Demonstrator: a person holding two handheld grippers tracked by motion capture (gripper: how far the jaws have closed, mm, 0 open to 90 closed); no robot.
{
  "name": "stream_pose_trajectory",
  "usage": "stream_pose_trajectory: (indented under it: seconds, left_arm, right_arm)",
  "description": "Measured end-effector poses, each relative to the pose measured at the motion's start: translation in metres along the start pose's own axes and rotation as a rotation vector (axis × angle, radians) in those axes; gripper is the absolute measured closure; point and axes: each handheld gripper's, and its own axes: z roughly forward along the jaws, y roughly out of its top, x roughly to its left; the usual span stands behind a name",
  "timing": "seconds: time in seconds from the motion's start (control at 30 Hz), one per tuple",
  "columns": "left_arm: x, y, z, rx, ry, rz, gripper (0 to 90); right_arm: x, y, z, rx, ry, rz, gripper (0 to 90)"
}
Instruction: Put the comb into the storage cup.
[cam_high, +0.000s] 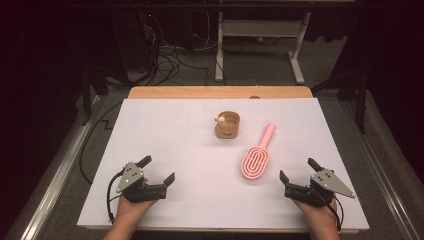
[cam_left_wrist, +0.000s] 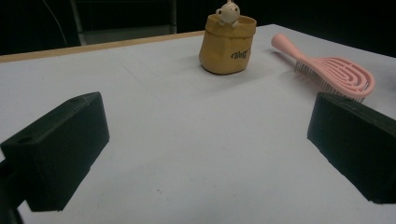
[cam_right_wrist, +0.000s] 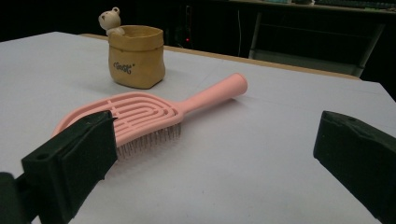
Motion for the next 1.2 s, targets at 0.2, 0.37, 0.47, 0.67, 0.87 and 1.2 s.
stream_pose_trajectory:
  seconds: [0.2, 0.37, 0.47, 0.67, 0.87, 1.2]
  left_arm:
    - [-0.0010, -0.0001, -0.0011, -0.001, -0.009, 0.000, 0.0]
    - [-0.0007, -0.0001, -0.0018, -0.004, -0.009, -0.002, 0.0]
    - [-0.0007, -0.0002, -0.0015, -0.001, -0.008, 0.004, 0.0]
    - [-0.0005, 0.0001, -0.0019, -0.007, -0.005, 0.004, 0.0]
    - [-0.0005, 0.0004, -0.0026, -0.013, -0.008, 0.003, 0.0]
    - [0.0001, 0.0008, -0.0026, -0.008, -0.015, -0.014, 0.0]
  right_arm:
    - [0.0004, -0.0001, -0.0004, 0.005, -0.002, -0.004, 0.2]
    - [0.0010, 0.0002, -0.0026, 0.005, -0.005, -0.008, 0.2]
    - [0.0003, 0.0003, -0.0028, 0.005, -0.006, -0.007, 0.3]
    - [0.0001, 0.0003, -0.0029, 0.012, -0.013, -0.008, 1.9]
    - [-0.0002, 0.0004, -0.0041, 0.013, -0.014, -0.006, 4.3]
    - [-0.0012, -0.0001, -0.0063, 0.013, -0.016, 0.005, 15.5]
